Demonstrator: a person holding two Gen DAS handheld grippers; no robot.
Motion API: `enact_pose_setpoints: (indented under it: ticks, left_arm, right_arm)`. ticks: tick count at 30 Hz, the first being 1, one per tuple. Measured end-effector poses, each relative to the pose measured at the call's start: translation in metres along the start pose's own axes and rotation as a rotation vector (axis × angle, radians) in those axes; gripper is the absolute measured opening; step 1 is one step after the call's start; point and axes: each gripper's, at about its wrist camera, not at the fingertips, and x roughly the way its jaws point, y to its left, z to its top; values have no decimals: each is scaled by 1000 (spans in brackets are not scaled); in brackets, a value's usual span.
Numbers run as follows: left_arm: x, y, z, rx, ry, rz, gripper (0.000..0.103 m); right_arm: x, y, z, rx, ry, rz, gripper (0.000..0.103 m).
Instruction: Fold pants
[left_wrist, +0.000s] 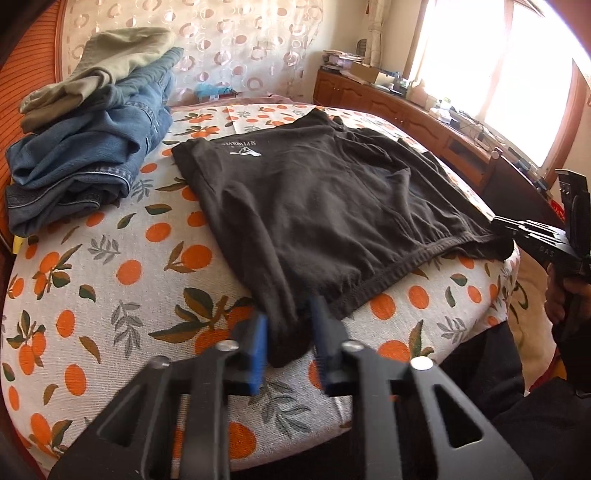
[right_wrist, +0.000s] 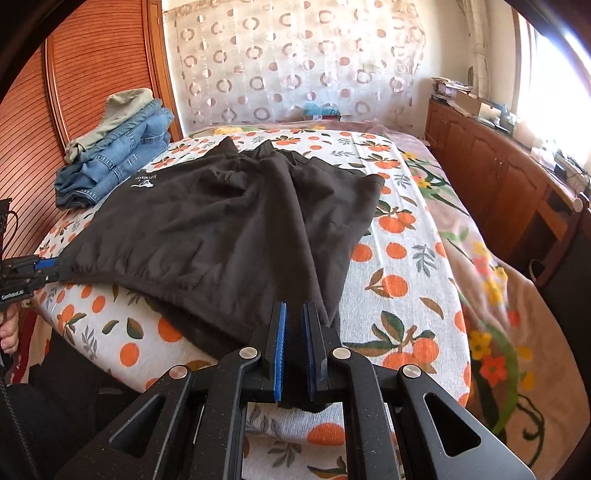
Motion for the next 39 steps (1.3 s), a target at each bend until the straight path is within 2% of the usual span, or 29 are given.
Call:
enact_pose_setpoints:
  ticks: [2,5,9,17,21,25,31,35,37,39]
  left_arm:
    - [-7,3,1,-9,-29,-5,6]
    - [-29,15,5,-49,-106,19,6]
    - [-36,22,5,-41,-93,33,6]
    - [-16,26,-6,-61,-17,37,7]
    - [-12,30,-9,-79,-11,31,9]
    - [-12,32,-10,-88,-16,23,10]
    - [-13,32,-10,-84,-20,12,20]
    - [-13,26,-9,-70,-19,26,42]
    - [-13,25,-9,-73,-21,27,44]
    - [-13,27,-9,-82,-25,23,44]
  right_arm:
    - [0,-4,2,9,-3,2,9]
    - [-6,-8,1,13,-10,-9,9]
    - [-8,-10,-3,30,-12,-4,9]
    - [2,-6,-10,36,32,-5,10]
    - [1,-8,-13,54,45,-42,17]
    - [1,1,-14,33,51,-27,24]
    - [2,7,-15,14,54,-28,34]
    - [4,8,-15,11,58,-50,38]
    - [3,7,-16,13,61,-64,45]
    - [2,5,-17,24,63,-62,46]
